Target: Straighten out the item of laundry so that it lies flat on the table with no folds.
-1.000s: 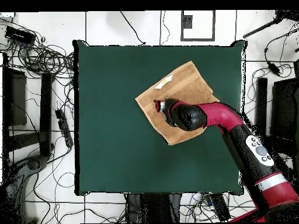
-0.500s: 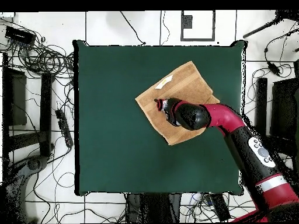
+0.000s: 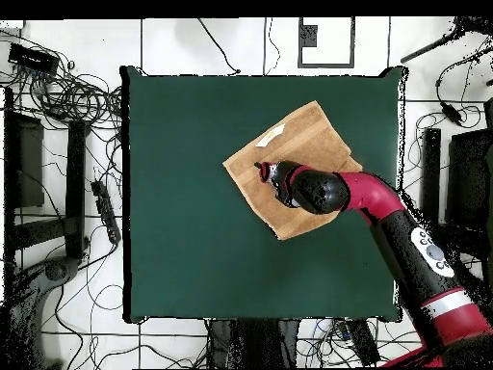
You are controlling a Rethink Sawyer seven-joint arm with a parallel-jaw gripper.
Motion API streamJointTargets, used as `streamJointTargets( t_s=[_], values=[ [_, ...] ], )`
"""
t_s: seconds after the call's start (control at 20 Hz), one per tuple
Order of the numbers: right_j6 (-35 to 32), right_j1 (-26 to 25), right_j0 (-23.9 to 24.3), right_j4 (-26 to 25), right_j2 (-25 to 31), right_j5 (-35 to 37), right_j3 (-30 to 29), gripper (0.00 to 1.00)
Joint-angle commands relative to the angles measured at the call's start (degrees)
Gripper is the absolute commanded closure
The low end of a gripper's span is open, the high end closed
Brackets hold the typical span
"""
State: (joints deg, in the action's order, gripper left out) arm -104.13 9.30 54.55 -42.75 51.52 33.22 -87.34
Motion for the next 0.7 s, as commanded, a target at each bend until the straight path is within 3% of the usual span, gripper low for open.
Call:
streamJointTargets(
  t_s=[0.05,0.7],
  values=[
    [5.0,-5.9,-4.1,-4.8,-8.9,-1.3,8.9,0.00],
    [-7.8,-2.7,-12.9,-3.3,-12.3,-6.7,6.3,0.00]
  ],
)
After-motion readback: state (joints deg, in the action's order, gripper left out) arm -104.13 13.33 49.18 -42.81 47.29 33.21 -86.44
